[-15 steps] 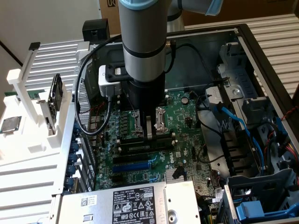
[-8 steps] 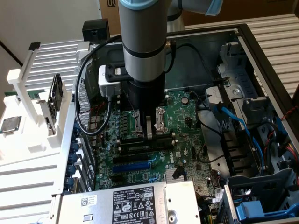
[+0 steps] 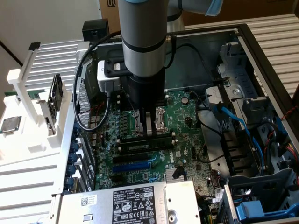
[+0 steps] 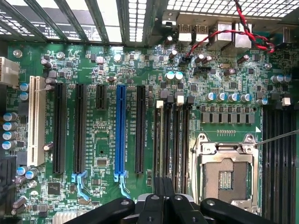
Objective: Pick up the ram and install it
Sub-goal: 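Press down the ram until it locks into place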
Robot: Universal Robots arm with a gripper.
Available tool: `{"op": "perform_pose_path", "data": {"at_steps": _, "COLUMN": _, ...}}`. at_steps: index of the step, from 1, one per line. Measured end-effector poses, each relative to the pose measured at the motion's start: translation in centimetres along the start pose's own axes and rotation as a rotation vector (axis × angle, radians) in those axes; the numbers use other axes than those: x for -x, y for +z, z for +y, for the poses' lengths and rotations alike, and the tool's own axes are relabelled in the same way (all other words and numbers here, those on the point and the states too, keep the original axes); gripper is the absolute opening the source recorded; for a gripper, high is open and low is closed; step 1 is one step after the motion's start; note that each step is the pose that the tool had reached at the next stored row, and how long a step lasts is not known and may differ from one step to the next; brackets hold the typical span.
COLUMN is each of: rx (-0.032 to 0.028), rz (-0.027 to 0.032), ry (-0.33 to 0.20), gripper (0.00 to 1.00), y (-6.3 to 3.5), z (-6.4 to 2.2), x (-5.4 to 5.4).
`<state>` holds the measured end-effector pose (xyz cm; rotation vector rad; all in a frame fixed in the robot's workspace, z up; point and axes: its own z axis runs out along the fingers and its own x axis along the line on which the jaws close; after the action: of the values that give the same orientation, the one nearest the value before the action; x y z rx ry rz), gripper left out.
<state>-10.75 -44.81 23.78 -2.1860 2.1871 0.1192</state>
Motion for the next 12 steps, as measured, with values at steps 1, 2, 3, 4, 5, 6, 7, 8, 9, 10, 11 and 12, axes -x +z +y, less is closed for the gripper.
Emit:
{"op": "perform_pose_path", "data": {"at_steps": 1, "rx": -0.0001, "rz": 0.0000, "ry": 0.000, "gripper": 0.10, "y": -0.34, "z": 0.01, "x": 0.0}}
{"op": "perform_pose_path", "data": {"at_steps": 2, "rx": 0.0000, "rz": 0.0001, "ry": 0.000, "gripper": 0.10, "y": -0.53, "z": 0.01, "x": 0.0}}
{"op": "perform_pose_path", "data": {"at_steps": 3, "rx": -0.0001, "rz": -0.0001, "ry": 0.000, "gripper": 0.10, "y": -0.71, "z": 0.02, "x": 0.1}}
{"op": "perform_pose_path", "data": {"at_steps": 4, "rx": -0.0001, "rz": 0.0000, "ry": 0.000, "gripper": 0.10, "y": -0.91, "z": 0.02, "x": 0.1}}
{"op": "perform_pose_path", "data": {"at_steps": 5, "rx": -0.0001, "rz": -0.0001, "ry": 0.000, "gripper": 0.10, "y": -1.12, "z": 0.03, "x": 0.1}}
{"op": "perform_pose_path", "data": {"at_steps": 6, "rx": -0.0001, "rz": 0.0000, "ry": 0.000, "gripper": 0.10, "y": -1.27, "z": 0.03, "x": 0.1}}
{"op": "perform_pose_path", "data": {"at_steps": 7, "rx": -0.0001, "rz": 0.0000, "ry": 0.000, "gripper": 0.10, "y": -1.44, "z": 0.03, "x": 0.1}}
{"op": "perform_pose_path", "data": {"at_steps": 8, "rx": -0.0001, "rz": 0.0000, "ry": 0.000, "gripper": 0.10, "y": -1.54, "z": 0.03, "x": 0.1}}
{"op": "perform_pose_path", "data": {"at_steps": 9, "rx": -0.0001, "rz": 0.0000, "ry": 0.000, "gripper": 0.10, "y": -1.63, "z": 0.04, "x": 0.1}}
{"op": "perform_pose_path", "data": {"at_steps": 10, "rx": -0.0002, "rz": -0.0002, "ry": 0.000, "gripper": 0.10, "y": -1.63, "z": 0.03, "x": 0.1}}
{"op": "perform_pose_path", "data": {"at_steps": 11, "rx": -0.0002, "rz": -0.0001, "ry": 0.000, "gripper": 0.10, "y": -1.63, "z": 0.04, "x": 0.1}}
{"op": "perform_pose_path", "data": {"at_steps": 12, "rx": -0.0001, "rz": -0.0001, "ry": 0.000, "gripper": 0.10, "y": -1.64, "z": 0.04, "x": 0.1}}
